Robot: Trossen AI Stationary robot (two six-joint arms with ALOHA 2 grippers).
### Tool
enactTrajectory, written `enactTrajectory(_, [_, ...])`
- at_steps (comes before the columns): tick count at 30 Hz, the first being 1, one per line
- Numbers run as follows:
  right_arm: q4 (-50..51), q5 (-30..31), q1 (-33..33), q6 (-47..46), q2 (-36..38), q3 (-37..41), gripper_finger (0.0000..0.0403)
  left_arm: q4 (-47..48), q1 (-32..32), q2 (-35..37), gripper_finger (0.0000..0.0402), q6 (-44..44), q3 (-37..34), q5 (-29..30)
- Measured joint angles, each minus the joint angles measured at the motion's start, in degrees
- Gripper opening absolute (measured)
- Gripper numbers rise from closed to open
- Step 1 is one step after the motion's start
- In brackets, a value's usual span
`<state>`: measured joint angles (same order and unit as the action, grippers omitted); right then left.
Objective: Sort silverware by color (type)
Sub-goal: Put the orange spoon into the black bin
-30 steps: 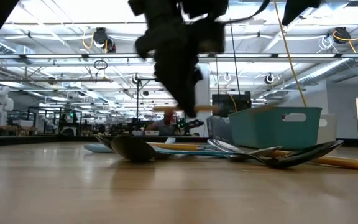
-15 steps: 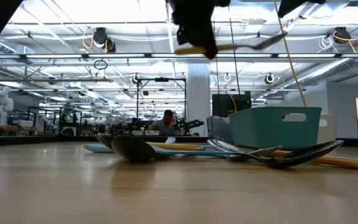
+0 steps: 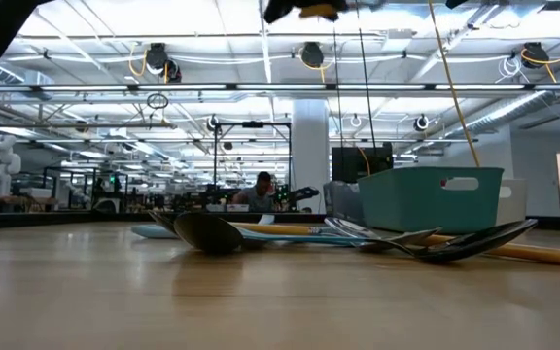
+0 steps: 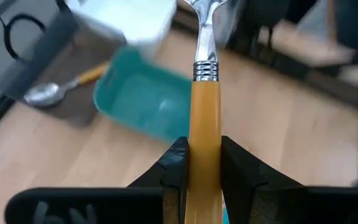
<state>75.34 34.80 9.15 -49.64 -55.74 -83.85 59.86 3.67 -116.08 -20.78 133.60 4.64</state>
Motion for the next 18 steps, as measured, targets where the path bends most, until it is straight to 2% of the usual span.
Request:
enactTrajectory(4, [-2.4, 1.4, 0.0, 0.7, 0.3, 2.4, 0.0004, -7.6, 1.7, 1.8, 0.0063, -0.9, 1.4, 0.5])
enactTrajectory(6, [-6.8, 1.3, 0.0, 1.3, 1.0, 4.8, 0.0004, -14.0, 2.3, 2.0, 0.0063, -2.2, 1.4, 0.5])
enactTrajectory(14, [-31.8, -2.1, 0.4, 4.9, 2.6, 14.5, 0.0006, -33.0, 2.2, 2.1, 0.0063, -8.0, 1.3, -2.1])
enactTrajectory(18, [-43.6, -2.5, 0.3, 7.9, 3.6, 16.4, 0.0026, -38.8, 1.5, 2.1, 0.0063, -7.8, 1.3, -2.1])
